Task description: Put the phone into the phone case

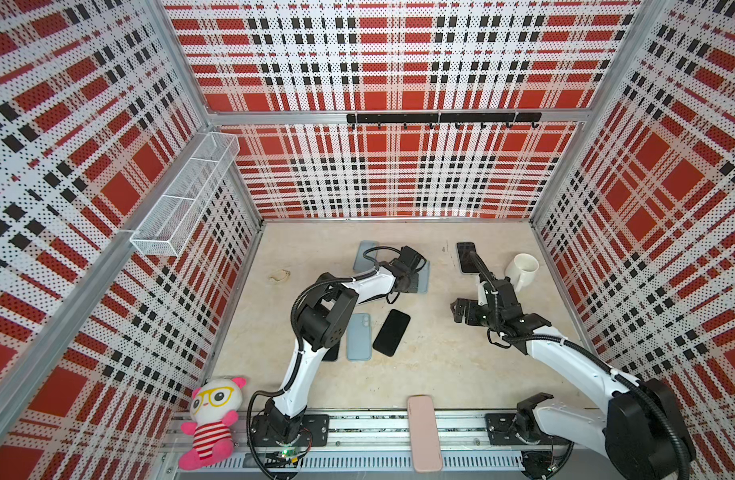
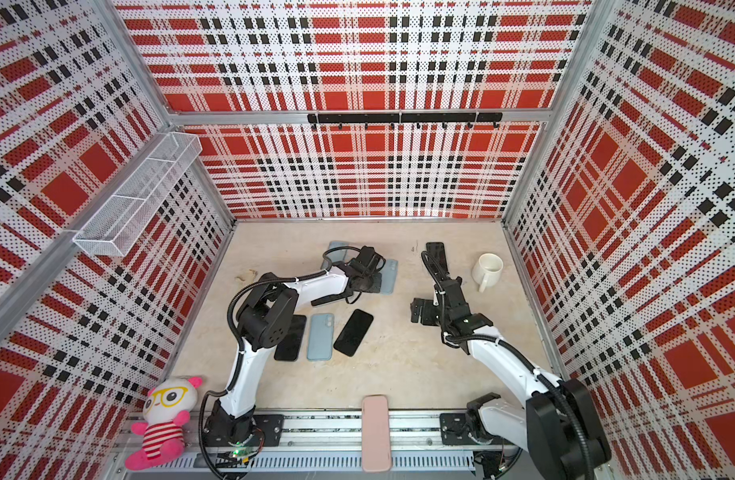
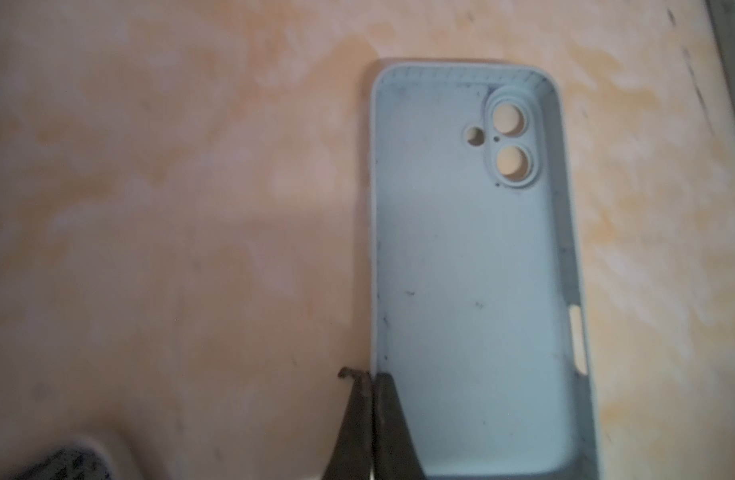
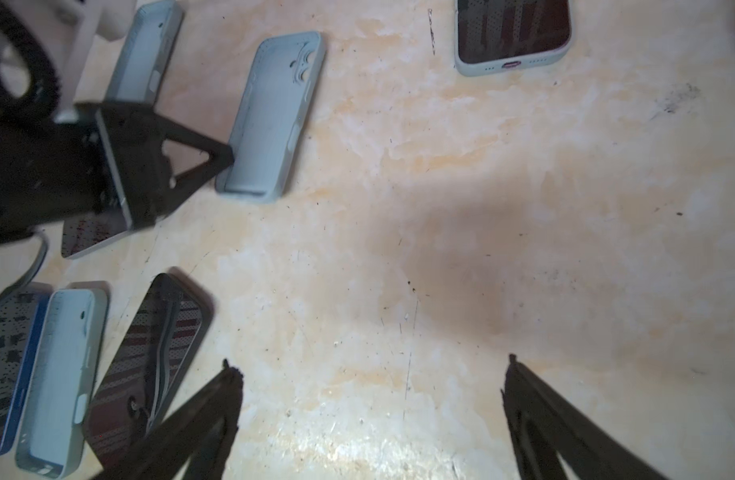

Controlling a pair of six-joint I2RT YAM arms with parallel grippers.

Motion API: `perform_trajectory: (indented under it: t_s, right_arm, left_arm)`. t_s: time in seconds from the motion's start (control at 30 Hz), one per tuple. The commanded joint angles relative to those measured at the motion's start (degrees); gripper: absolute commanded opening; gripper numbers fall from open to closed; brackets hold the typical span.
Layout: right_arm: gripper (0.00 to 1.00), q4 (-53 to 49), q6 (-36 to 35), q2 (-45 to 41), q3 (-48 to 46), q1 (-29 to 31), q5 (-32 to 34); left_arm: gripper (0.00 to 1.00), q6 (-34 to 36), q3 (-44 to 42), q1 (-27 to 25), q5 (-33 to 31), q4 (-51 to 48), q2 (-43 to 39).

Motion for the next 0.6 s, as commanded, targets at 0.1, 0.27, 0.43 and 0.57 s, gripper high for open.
perform_trajectory:
  t_s: [0.1, 0.27, 0.43, 0.57]
  right_arm:
    - [1.00, -1.1, -1.4, 3.1, 2.9, -0.8, -0.3]
    - [1.00, -4.1, -1.8, 2.6, 4.3, -2.7, -1.0]
    - [0.99, -7.8, -1.7, -1.2, 3.1, -8.4, -6.7]
    - [1.00, -11.8, -2.9, -4.0, 3.0, -10.0, -7.2]
  left_arm:
    - [0.36, -6.1, -9.8, -7.4, -1.1, 4.0, -9.3]
    - [0.52, 9.7, -5.6, -8.1, -5.7, 1.3, -11.4]
    - [0.51, 32.7, -1.9, -6.2, -4.6, 3.4, -9.8]
    - [0.50, 41.4, -0.2, -2.9, 4.1, 6.4, -7.6]
